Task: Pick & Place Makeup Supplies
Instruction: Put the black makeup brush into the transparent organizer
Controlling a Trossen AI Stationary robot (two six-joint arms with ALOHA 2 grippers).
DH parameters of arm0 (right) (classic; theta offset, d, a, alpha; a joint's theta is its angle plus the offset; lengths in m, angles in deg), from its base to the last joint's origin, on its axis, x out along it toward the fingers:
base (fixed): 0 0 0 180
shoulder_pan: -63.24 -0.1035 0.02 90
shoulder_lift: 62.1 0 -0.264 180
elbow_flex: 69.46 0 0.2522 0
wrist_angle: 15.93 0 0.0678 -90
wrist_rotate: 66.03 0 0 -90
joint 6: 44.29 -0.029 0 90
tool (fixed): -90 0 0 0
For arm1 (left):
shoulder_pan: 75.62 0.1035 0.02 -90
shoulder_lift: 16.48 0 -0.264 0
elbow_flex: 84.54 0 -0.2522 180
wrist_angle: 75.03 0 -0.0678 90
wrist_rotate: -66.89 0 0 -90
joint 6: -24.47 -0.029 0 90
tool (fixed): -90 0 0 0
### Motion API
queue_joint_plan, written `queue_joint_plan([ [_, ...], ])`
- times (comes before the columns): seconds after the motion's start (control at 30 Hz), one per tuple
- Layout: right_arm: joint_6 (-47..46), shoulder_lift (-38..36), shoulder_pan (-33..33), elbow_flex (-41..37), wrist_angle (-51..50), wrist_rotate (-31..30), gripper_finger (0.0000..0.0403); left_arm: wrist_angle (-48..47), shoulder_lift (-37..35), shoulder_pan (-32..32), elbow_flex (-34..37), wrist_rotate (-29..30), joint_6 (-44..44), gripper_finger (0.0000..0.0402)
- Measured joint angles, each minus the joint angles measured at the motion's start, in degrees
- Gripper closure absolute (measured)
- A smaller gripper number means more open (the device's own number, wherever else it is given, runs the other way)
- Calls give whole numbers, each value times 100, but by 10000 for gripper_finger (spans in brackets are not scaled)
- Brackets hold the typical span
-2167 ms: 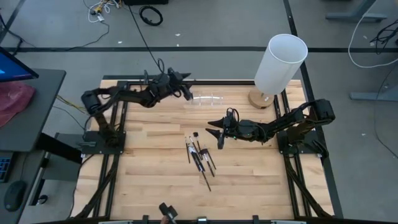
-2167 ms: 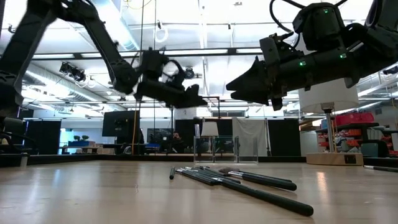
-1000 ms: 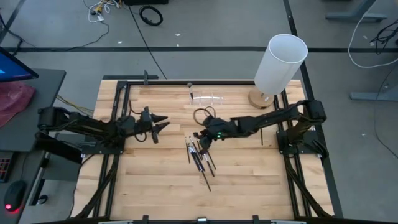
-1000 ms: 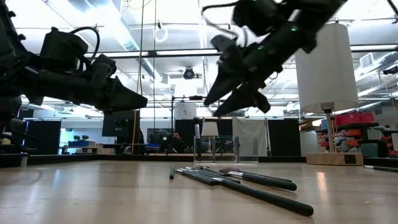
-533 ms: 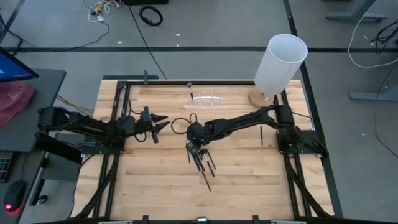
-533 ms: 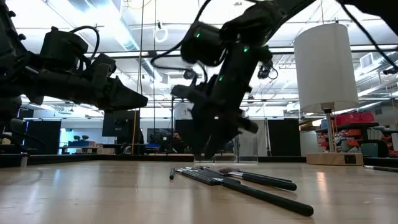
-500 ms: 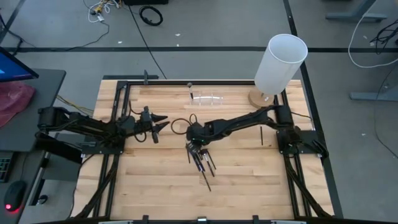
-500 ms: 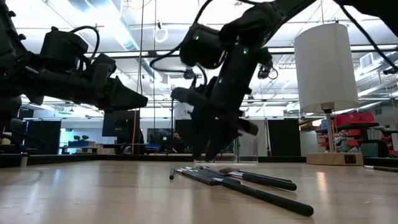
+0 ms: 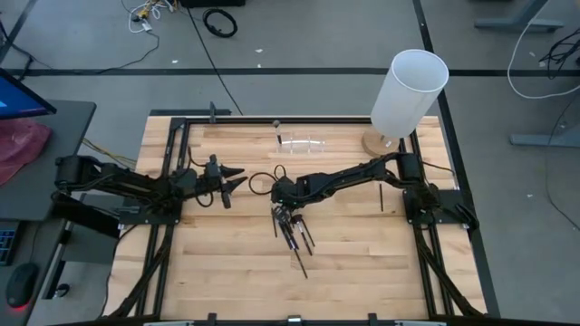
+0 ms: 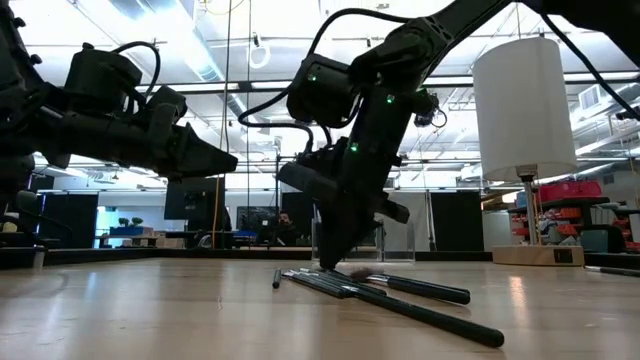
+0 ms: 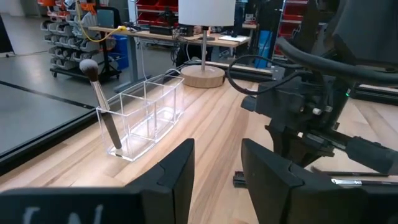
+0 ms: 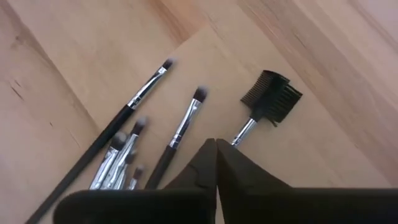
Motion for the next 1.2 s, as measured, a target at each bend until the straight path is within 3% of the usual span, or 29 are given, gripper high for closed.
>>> queue_joint_plan([
  [0.53, -229, -140, 66, -21, 143, 6, 256, 4, 0, 0, -4, 42, -22, 266],
  [0.67, -517, -106, 106, -21, 106, -238, 241, 4, 0, 0, -4, 62, -60, 266],
  [0.87, -613, 120, 107, -16, 210, -378, 272, 4, 2, 0, -7, 103, -63, 266],
  [1.2, -34, 317, 94, -110, 97, -580, 383, 7, 2, 2, -7, 105, -57, 266],
])
